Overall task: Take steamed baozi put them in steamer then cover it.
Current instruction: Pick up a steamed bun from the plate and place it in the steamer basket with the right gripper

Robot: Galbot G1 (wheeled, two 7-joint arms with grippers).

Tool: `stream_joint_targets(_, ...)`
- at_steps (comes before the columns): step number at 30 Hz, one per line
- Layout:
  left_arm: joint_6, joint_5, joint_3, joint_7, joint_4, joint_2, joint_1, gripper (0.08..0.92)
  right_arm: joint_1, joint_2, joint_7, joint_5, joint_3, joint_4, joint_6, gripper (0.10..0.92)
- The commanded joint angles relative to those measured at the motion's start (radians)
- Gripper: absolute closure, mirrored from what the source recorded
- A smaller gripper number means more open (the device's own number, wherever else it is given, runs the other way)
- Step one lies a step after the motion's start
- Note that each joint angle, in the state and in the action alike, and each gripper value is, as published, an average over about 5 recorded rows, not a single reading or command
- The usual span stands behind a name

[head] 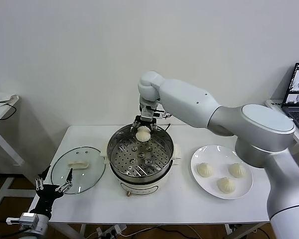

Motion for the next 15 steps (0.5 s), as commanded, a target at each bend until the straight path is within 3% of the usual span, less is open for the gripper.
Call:
stream_joint_targets(1, -0.001, -0.001, -0.002, 0.000, -0.001, -0.001, 0.000, 0.177, -0.037, 0.039, 0.020, -0.037, 0.017, -0.076, 0.016, 0.372)
stream_joint_targets(6, -0.003, -0.001, -0.002, 0.001, 0.000, -0.003, 0.002, 0.177, -0.042, 0.044, 0.029, -0.047, 0.016, -0.084, 0.013, 0.367)
stream_joint_targets(15, -0.008, -0.001, -0.007, 0.001, -0.002, -0.005, 0.008, 0.177, -0.023, 0.019, 0.030, 0.003, 0.017, -0.034, -0.017, 0.211)
